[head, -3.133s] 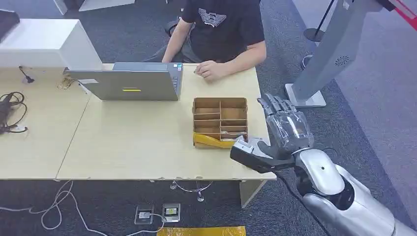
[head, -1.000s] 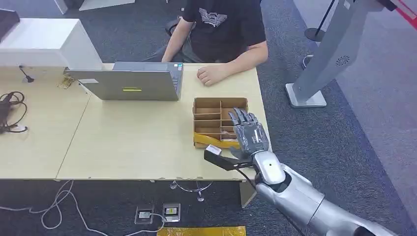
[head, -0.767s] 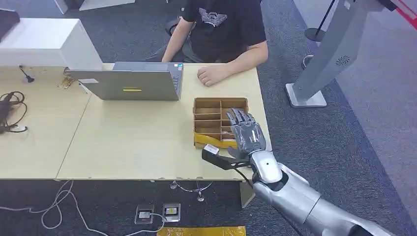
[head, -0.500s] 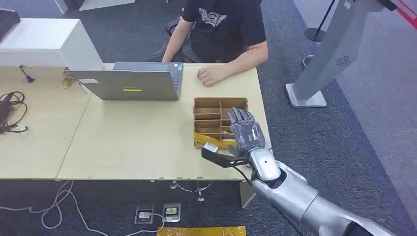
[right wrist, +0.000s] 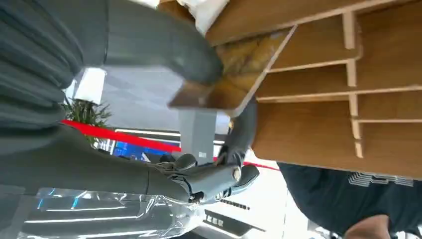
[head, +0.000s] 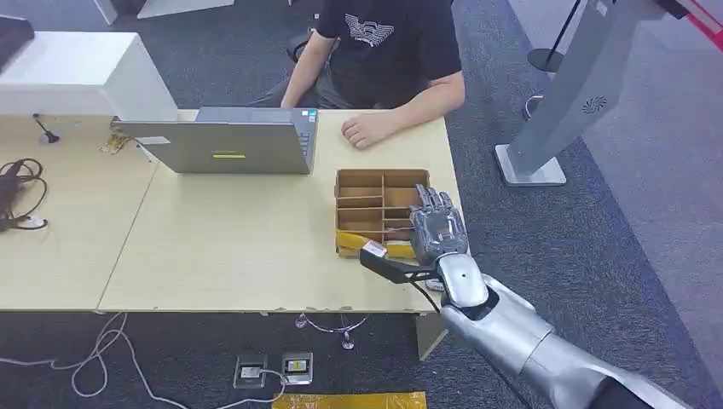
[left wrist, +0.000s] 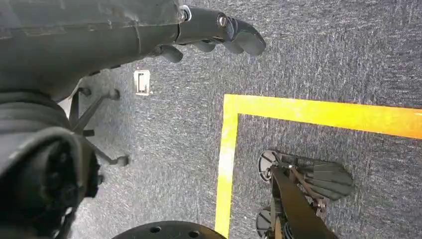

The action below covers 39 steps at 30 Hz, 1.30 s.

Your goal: Pass the card to the sensor for recognition and then transmit it.

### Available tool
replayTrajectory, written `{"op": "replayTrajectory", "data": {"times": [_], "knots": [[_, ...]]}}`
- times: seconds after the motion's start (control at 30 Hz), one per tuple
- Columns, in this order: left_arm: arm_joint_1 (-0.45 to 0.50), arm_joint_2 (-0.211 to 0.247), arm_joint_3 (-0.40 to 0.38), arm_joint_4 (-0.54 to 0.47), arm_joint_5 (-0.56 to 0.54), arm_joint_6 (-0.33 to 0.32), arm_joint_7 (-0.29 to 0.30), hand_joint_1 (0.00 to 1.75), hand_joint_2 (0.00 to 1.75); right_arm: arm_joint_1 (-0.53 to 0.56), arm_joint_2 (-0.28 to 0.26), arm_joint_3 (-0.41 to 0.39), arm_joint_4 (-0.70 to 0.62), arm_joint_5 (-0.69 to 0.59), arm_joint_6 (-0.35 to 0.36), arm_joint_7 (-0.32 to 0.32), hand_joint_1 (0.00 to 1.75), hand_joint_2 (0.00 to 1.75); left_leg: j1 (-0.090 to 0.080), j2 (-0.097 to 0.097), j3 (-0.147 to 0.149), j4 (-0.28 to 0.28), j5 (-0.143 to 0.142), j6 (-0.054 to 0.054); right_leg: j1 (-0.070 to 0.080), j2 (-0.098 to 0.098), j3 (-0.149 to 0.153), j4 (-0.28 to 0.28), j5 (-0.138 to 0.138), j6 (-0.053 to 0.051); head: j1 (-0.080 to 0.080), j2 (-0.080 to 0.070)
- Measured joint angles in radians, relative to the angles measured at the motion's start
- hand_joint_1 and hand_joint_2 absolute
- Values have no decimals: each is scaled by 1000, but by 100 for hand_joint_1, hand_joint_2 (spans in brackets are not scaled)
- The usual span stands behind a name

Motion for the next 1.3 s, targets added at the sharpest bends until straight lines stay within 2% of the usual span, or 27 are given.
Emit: {"op": "replayTrajectory", "data": {"times": [0.6,0.8,0.93,1.07,1.3], "knots": [[0,0,0,0,-2,-1,0,0,0,-9,0,1,45,-46,-22,-21,175,175,0,0,0,0,0,0,0,0,0,0,0,0,0,0],[0,3,0,0,-2,0,0,0,0,-10,0,3,42,-26,-64,-9,175,175,0,0,0,0,0,0,0,0,0,0,0,0,0,0],[0,5,0,0,-13,2,5,0,0,-36,-2,3,-3,82,-95,34,175,175,0,1,0,0,0,0,0,2,0,0,0,0,0,0],[0,6,-1,0,-31,3,5,0,0,-93,-24,0,-101,203,-41,64,175,175,0,2,1,0,0,0,0,2,0,0,0,0,0,0],[0,8,-1,0,-51,11,-3,0,0,-181,-65,-26,-258,297,23,103,175,175,0,3,1,0,0,0,0,2,-1,0,1,-1,0,0]]}}
